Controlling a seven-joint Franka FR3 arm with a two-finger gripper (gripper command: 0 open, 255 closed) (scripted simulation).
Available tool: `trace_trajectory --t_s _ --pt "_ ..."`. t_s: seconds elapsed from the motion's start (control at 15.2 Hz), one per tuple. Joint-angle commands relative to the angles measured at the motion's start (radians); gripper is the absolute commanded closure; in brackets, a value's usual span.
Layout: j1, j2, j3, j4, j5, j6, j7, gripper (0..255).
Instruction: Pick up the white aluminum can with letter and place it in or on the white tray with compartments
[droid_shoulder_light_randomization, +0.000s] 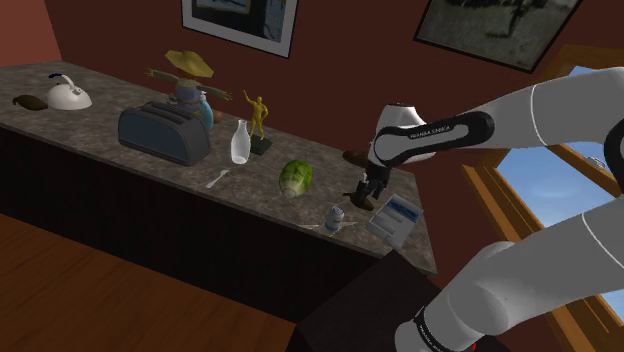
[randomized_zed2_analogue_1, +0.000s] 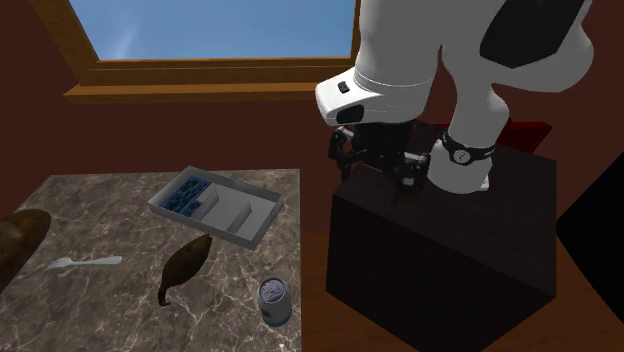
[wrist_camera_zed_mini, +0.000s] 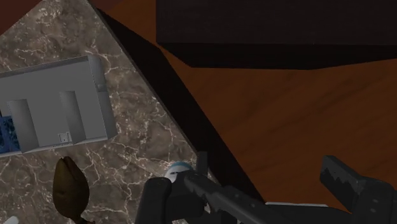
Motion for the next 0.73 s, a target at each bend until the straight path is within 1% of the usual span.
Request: trace_trajectory --t_s 0.0,0.33,0.66 --pt "0.000 0.089 -0.016 0.024 0.005 0.072 -0.017 0" --pt "-0.005 0.302 -0.046 0.091 0.043 0.226 -0.074 0" --pt "-0.026 0.517 -0.049 0.193 0.114 0.346 -0.146 0"
